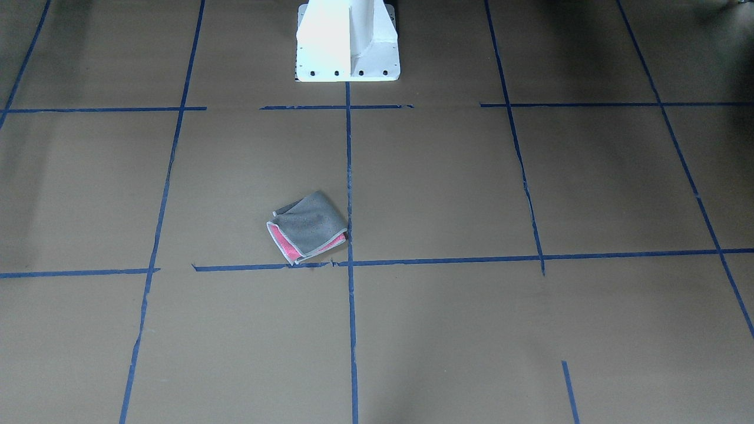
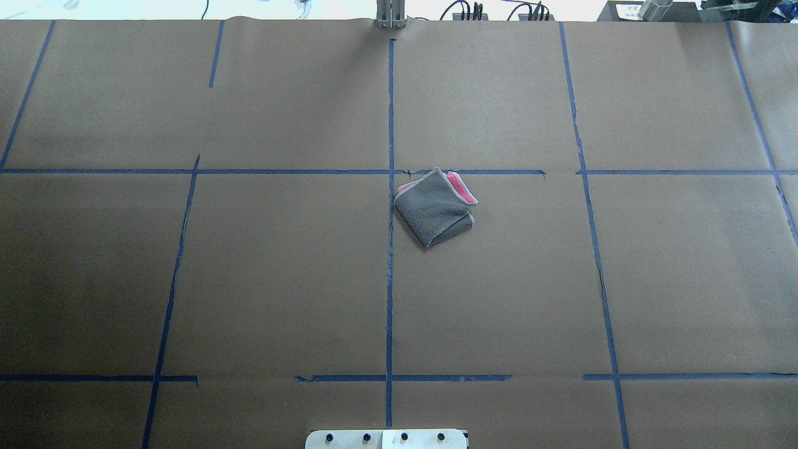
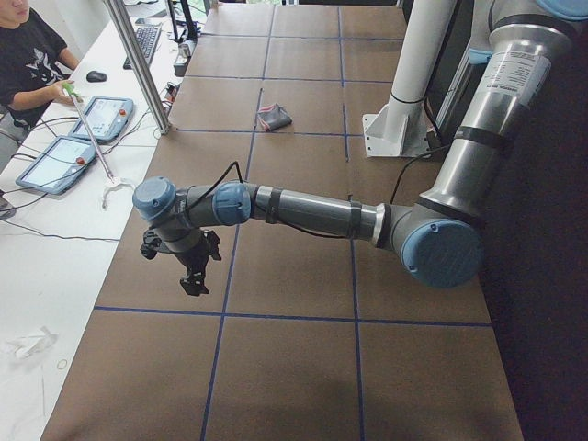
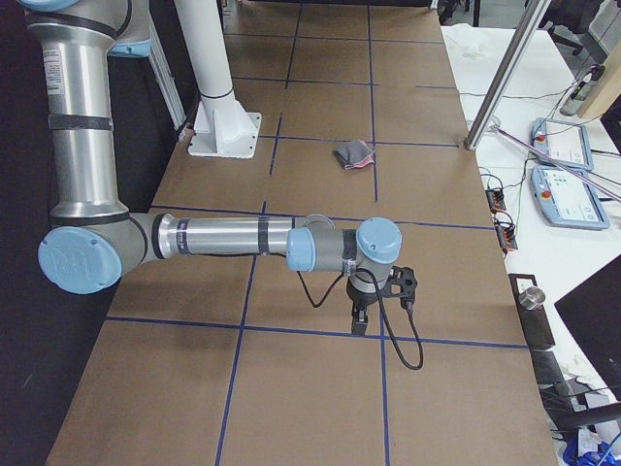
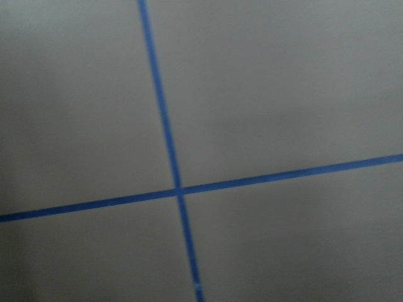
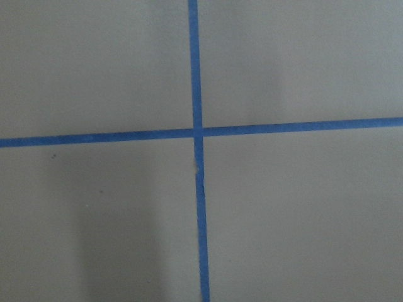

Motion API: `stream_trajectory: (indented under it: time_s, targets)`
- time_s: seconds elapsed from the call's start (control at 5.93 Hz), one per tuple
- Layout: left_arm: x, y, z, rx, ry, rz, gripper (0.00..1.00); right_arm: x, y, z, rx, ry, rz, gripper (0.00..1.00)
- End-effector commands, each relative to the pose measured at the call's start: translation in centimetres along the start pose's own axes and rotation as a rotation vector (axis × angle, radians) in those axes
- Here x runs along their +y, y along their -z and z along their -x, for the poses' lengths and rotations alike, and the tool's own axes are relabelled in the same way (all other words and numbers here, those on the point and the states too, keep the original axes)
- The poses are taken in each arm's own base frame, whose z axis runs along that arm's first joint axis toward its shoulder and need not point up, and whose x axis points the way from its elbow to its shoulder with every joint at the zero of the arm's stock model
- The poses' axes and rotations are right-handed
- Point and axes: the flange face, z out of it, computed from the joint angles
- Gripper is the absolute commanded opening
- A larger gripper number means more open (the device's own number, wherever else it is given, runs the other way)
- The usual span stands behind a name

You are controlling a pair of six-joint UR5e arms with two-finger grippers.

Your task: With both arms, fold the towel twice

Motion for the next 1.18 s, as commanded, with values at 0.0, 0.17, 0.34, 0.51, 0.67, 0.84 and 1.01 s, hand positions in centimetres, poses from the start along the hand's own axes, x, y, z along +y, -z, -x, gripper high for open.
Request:
stream_trajectory:
  time_s: [0.0, 0.17, 0.34, 0.51, 0.67, 0.84, 1.01]
  targets:
    - [4.0, -4.7, 4.9, 0.010, 0.018, 0.018, 1.00, 2.2, -2.0, -2.5, 0.001, -0.017, 0.036, 1.00]
    - [5.4, -5.9, 5.6, 0.012, 0.005, -0.013, 1.00, 2.0, -1.5, -2.2, -0.003, -0.016, 0.026, 1.00]
    - [6.1, -6.5, 5.8, 0.034, 0.010, -0.012, 1.00, 1.9, -1.6, -2.3, 0.001, -0.030, 0.035, 1.00]
    - [6.3, -6.7, 6.0, 0.035, 0.015, -0.009, 1.00, 1.8, -1.5, -2.2, 0.001, -0.034, 0.034, 1.00]
    - [6.4, -6.7, 6.1, 0.035, 0.018, -0.008, 1.00, 1.7, -1.4, -2.2, 0.001, -0.036, 0.031, 1.00]
    - [6.5, -6.7, 6.1, 0.036, 0.021, -0.007, 1.00, 1.3, -1.2, -2.1, 0.020, -0.029, 0.025, 1.00]
    - [6.7, -6.9, 6.3, 0.036, 0.023, -0.005, 1.00, 1.1, -0.9, -2.2, 0.056, -0.023, 0.016, 1.00]
